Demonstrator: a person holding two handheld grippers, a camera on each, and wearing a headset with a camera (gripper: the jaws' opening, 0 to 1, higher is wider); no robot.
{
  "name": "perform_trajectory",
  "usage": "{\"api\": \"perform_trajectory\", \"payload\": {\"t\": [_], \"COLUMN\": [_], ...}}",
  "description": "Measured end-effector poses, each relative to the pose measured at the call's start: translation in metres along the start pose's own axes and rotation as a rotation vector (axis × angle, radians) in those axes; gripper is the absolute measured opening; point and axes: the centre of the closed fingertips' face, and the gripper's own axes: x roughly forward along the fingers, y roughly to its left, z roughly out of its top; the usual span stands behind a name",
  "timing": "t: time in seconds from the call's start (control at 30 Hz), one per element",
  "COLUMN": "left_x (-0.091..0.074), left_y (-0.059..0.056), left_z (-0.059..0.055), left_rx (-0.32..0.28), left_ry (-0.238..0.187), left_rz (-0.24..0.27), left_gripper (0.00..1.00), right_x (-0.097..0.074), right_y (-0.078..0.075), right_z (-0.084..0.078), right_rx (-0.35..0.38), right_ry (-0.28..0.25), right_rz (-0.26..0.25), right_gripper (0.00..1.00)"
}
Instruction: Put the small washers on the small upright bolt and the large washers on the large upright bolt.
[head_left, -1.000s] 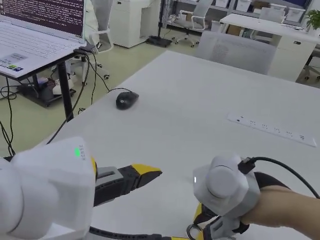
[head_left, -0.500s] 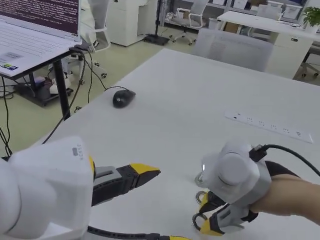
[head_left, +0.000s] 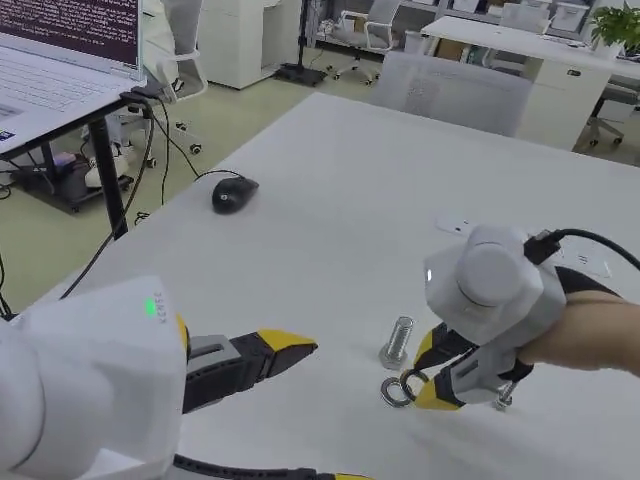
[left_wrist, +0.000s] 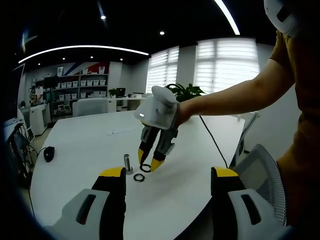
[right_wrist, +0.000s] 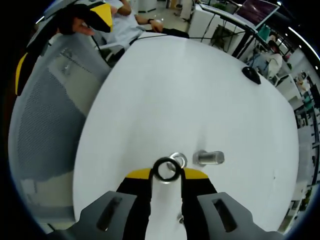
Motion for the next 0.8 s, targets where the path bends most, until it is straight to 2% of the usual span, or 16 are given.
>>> {"api": "perform_trajectory", "payload": {"t": [0.27, 0.4, 0.8], "left_x": [0.0, 0.001, 0.001], "left_y": [0.003, 0.005, 0.013], "left_z": [-0.003, -0.003, -0.001], "left_rx": [-0.005, -0.009, -0.011], "left_ry": [0.008, 0.01, 0.01], "left_rz": [0.005, 0.007, 0.022], "left_gripper": [0.69, 0.68, 0.68], "right_x": [-0.016, -0.018, -0.008], "right_y": [-0.035, -0.049, -0.065], "right_z": [0.009, 0.013, 0.017], "right_rx": [0.006, 0.008, 0.001], "right_ry": [-0.017, -0.015, 0.007], "right_rz": [-0.062, -0.083, -0.071], "right_gripper": [0.22, 0.22, 0.22]}}
